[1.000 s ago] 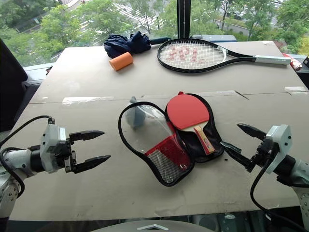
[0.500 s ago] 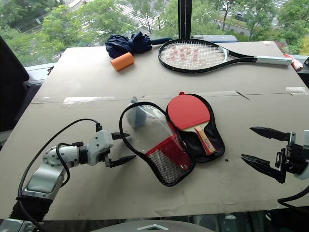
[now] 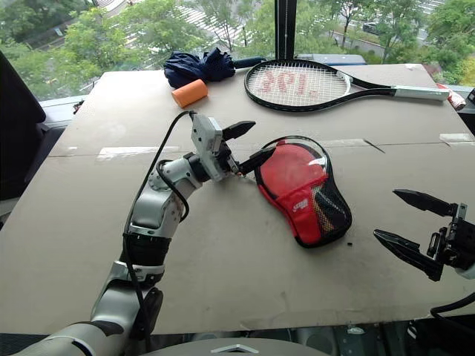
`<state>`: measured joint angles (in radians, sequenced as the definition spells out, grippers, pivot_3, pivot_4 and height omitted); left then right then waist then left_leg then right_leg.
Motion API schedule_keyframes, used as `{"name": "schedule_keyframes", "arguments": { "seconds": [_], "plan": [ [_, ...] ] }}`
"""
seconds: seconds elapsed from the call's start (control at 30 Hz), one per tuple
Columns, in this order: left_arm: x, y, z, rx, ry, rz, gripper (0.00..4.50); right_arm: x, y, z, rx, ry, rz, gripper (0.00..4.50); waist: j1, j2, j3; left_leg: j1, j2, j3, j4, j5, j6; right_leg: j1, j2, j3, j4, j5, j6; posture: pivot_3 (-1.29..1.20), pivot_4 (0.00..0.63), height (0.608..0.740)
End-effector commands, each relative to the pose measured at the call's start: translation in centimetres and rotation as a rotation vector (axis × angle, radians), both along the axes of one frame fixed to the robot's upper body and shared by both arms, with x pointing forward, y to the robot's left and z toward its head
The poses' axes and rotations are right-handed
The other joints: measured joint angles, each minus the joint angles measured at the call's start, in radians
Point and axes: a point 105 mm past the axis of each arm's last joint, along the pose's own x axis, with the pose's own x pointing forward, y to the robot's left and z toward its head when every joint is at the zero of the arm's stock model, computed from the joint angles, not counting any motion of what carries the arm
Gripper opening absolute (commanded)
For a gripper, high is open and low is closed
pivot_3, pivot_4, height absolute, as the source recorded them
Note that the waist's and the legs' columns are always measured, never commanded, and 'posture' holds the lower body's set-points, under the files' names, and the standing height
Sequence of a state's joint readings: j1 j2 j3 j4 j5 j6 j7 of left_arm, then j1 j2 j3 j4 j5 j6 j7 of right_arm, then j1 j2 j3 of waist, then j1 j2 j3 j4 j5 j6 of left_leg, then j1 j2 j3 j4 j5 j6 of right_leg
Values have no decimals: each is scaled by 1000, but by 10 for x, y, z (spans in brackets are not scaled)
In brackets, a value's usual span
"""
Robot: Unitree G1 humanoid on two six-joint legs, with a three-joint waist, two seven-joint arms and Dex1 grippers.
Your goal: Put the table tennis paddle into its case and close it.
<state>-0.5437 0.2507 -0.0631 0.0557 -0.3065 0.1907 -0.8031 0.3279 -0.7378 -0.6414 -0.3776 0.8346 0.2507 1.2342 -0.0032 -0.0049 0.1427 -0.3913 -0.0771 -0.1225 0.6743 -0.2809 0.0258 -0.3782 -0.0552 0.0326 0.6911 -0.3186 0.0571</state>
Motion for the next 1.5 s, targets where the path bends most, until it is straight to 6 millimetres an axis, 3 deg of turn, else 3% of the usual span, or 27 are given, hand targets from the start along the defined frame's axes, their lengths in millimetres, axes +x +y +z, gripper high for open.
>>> {"name": "schedule_keyframes", "arguments": {
  "seconds": [0.03, 0.27, 0.47, 0.57, 0.67, 0.77, 0.83, 1.13, 1.23, 1.4, 1.5],
  "plan": [
    [-6, 7, -3, 29, -7, -15, 4500, -3, 3, 10, 8, -54, 6, 4469, 0, 0, 0, 0, 0, 0, 0, 0, 0, 0, 0, 0, 0, 0, 0, 0, 150, 740],
    [-24, 39, -4, 84, -15, -71, 4500, 21, 10, 0, -7, -39, -30, 4469, -4, 0, 0, 1, 0, 0, 0, 0, 0, 0, 0, 1, 0, 0, 0, 0, 150, 740],
    [-70, 78, 15, 190, -19, -248, 4500, 69, 31, -6, 57, 4, -62, 4469, -16, 0, 1, 1, 1, 0, -2, 0, -1, -1, 0, 2, 1, 0, 0, 0, 150, 740],
    [-74, 83, 36, 185, -74, -245, 4500, 103, 18, -35, -162, 82, -319, 4469, 5, 2, 2, 1, 0, -1, -2, 1, -1, -1, -1, 0, 0, 0, -1, 0, 150, 740],
    [-81, 86, 54, 179, -86, -262, 4500, 116, 25, -44, -180, 116, -308, 4469, 14, 1, 2, -1, -1, -1, -1, 0, -1, -2, -2, -1, -1, 0, 0, 0, 150, 740],
    [-83, 90, 62, 212, -108, -244, 4500, 133, 29, -58, -139, 267, -311, 4469, 7, 1, 2, -1, 0, -1, -1, 1, -1, -2, -1, 0, -1, 0, 0, 0, 150, 740],
    [-82, 90, 65, 217, -116, -224, 4500, 135, 35, -69, -136, 393, -247, 4469, -4, 1, 2, 0, 0, -1, -1, 1, -1, -2, -1, 0, 0, 0, -1, 0, 150, 740],
    [-82, 88, 60, 245, -115, -201, 4500, 131, 61, -87, -163, 583, -134, 4469, -16, 1, 2, -1, 0, -1, -3, 1, -1, -2, -1, -1, -3, 0, -1, 0, 150, 740],
    [-82, 88, 61, 249, -121, -197, 4500, 132, 66, -91, -177, 590, -131, 3635, -18, 1, 2, 0, 1, -1, -3, 1, -1, -2, 0, 0, -3, 0, -1, 0, 150, 740],
    [-81, 88, 62, 244, -127, -191, 4500, 131, 74, -91, -210, 563, -105, 1185, -17, 1, 2, 0, 1, -1, -3, 1, -1, -2, 0, 0, -3, 0, -1, 0, 150, 740],
    [-81, 88, 63, 244, -128, -191, 4500, 126, 79, -91, -217, 573, -83, 107, -18, 1, 2, 0, 1, -1, -3, 1, -1, -2, 0, 0, -3, 0, -1, 0, 150, 740]
  ]
}}
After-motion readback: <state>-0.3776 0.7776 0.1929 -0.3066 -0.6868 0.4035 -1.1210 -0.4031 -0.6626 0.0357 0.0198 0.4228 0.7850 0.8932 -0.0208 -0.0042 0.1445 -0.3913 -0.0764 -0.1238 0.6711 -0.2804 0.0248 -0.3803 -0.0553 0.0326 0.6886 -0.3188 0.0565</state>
